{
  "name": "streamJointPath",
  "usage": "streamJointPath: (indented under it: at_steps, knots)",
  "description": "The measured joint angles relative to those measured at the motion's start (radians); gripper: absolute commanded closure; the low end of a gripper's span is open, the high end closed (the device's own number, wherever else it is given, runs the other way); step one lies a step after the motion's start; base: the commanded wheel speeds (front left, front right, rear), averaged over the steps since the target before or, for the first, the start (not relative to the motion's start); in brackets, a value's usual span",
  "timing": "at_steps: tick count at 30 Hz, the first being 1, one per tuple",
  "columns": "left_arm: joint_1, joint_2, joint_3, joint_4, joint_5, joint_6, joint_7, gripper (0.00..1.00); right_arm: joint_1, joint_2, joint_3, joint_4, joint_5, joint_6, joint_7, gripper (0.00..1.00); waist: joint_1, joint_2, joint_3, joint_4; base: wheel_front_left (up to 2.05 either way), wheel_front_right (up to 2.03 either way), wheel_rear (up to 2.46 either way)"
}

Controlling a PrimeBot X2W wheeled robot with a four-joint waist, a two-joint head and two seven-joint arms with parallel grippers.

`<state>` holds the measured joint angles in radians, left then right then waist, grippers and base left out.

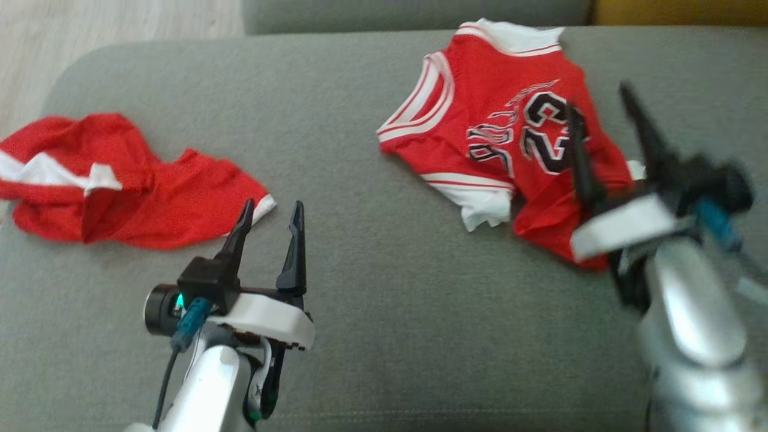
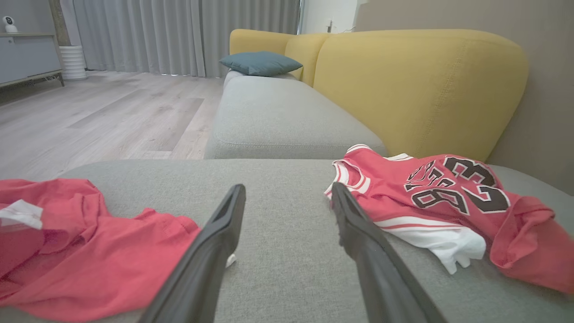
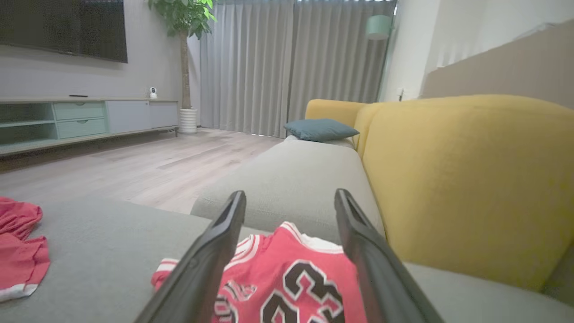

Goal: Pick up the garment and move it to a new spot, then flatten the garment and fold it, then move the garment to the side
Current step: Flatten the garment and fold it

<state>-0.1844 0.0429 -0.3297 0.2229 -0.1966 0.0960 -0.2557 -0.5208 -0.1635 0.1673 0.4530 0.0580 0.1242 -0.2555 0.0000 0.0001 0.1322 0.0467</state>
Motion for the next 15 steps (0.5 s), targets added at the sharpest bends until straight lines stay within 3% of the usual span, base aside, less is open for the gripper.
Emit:
streamJointPath:
  at_steps: [2, 7, 15]
  knots:
    - [0.012, 0.0, 0.01, -0.004, 0.0, 0.0, 0.0, 0.0, 0.147, 0.046, -0.021, -0.084, -0.019, 0.0, 0.0, 0.0, 0.0, 0.0, -0.022, -0.026, 0.0, 0.0, 0.0]
    - [0.019, 0.0, 0.015, -0.009, 0.0, 0.0, 0.0, 0.0, 0.328, 0.095, -0.075, -0.17, -0.029, 0.0, 0.0, 0.0, 0.0, 0.0, -0.035, -0.051, 0.0, 0.0, 0.0]
    - [0.018, 0.0, 0.016, -0.009, 0.0, -0.008, 0.0, 0.0, 0.378, 0.111, -0.109, -0.201, -0.023, 0.0, 0.0, 0.0, 0.0, 0.0, -0.007, -0.056, 0.0, 0.0, 0.0]
